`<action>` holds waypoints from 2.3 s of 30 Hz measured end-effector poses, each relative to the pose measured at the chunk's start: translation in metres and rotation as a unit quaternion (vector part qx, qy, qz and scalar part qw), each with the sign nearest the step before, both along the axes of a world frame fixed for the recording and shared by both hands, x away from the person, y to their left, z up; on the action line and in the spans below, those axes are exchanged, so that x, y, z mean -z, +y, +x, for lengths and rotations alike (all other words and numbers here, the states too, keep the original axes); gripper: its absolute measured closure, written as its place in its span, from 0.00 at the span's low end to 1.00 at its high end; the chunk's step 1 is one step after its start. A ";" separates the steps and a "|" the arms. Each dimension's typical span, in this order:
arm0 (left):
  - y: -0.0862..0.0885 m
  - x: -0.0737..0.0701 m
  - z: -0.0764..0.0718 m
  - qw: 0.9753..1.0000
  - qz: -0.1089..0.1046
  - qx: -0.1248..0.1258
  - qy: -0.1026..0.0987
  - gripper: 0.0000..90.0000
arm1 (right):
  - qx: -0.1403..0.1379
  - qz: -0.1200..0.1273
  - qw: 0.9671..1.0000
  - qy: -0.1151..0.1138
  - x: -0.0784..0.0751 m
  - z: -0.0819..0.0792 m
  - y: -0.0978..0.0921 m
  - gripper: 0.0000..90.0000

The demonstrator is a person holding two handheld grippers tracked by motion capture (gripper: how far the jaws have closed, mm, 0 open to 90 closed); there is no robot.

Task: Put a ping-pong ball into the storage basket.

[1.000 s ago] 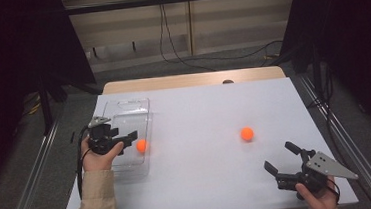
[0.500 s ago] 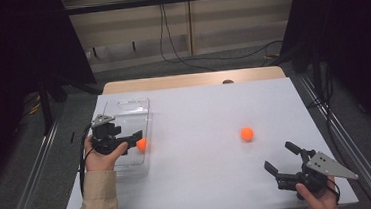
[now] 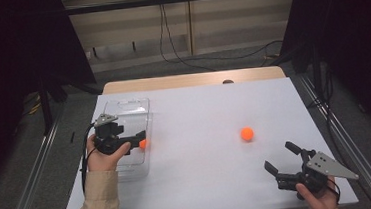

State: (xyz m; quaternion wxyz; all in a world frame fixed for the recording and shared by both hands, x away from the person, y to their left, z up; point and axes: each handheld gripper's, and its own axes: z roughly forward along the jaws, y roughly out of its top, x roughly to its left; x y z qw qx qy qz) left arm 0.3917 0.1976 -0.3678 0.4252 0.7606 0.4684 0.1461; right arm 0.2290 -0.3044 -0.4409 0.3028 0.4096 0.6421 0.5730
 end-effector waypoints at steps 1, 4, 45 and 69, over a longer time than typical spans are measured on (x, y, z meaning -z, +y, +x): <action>0.000 0.000 0.000 1.000 0.000 0.000 0.000 0.13 | 0.000 0.000 1.000 0.000 0.000 0.000 0.000 0.04; -0.003 0.001 0.000 1.000 0.002 0.004 0.002 0.13 | 0.000 0.000 1.000 0.000 0.000 0.000 0.000 0.04; -0.027 0.002 -0.003 0.999 -0.007 0.042 0.001 0.11 | -0.001 -0.001 1.000 0.002 0.000 0.001 0.001 0.04; -0.045 0.005 -0.006 0.998 -0.009 0.068 0.002 0.11 | -0.004 -0.004 1.000 0.001 0.001 0.002 0.001 0.04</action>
